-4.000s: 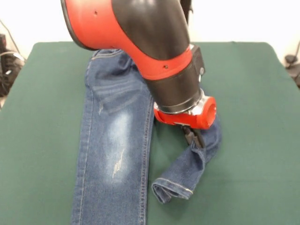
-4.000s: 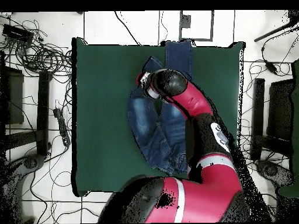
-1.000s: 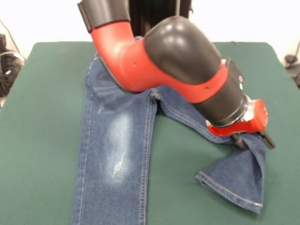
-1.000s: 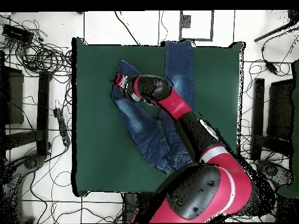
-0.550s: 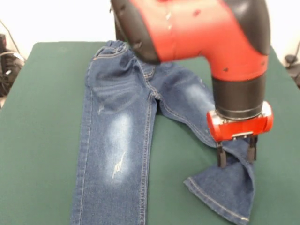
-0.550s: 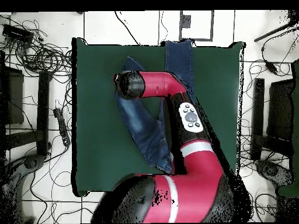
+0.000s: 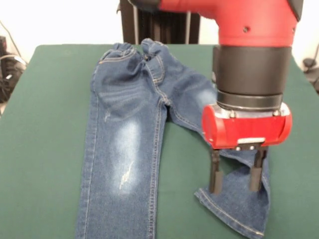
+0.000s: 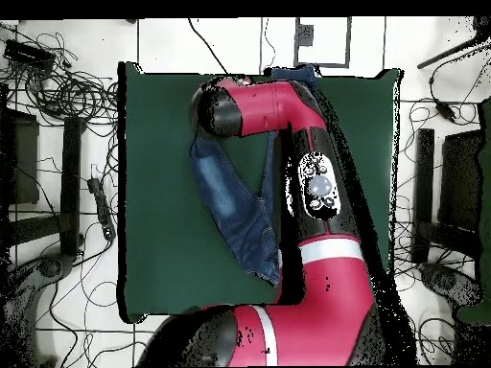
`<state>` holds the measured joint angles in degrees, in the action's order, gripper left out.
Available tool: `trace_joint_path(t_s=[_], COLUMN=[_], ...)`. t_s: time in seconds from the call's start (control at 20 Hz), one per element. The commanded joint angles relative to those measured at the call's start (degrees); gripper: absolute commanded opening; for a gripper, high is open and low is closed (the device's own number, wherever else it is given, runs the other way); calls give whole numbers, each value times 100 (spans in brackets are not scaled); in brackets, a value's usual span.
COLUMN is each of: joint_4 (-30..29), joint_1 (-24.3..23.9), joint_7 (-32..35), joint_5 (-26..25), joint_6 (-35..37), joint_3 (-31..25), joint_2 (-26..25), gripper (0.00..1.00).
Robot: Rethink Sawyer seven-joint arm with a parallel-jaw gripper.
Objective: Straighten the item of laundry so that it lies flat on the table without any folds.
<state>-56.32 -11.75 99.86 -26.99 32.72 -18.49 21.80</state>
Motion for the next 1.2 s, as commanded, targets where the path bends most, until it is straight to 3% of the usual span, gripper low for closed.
trace_joint_path(t_s=[0.05,0.15,0.25,0.45,0.95,1.2], joint_4=[439,307,115,-51,-50,9], joint_1=[86,82,91,112,195,329], joint_7=[-1244,-1027,-314,392,564,689], joint_5=[-493,-470,-161,310,647,577], joint_6=[756,663,864,1333,1675,1678], joint_3=[-90,-37,70,124,229,423], joint_2=[-34,-106,-189,-314,-422,-420], gripper=[100,100,100,100,100,100])
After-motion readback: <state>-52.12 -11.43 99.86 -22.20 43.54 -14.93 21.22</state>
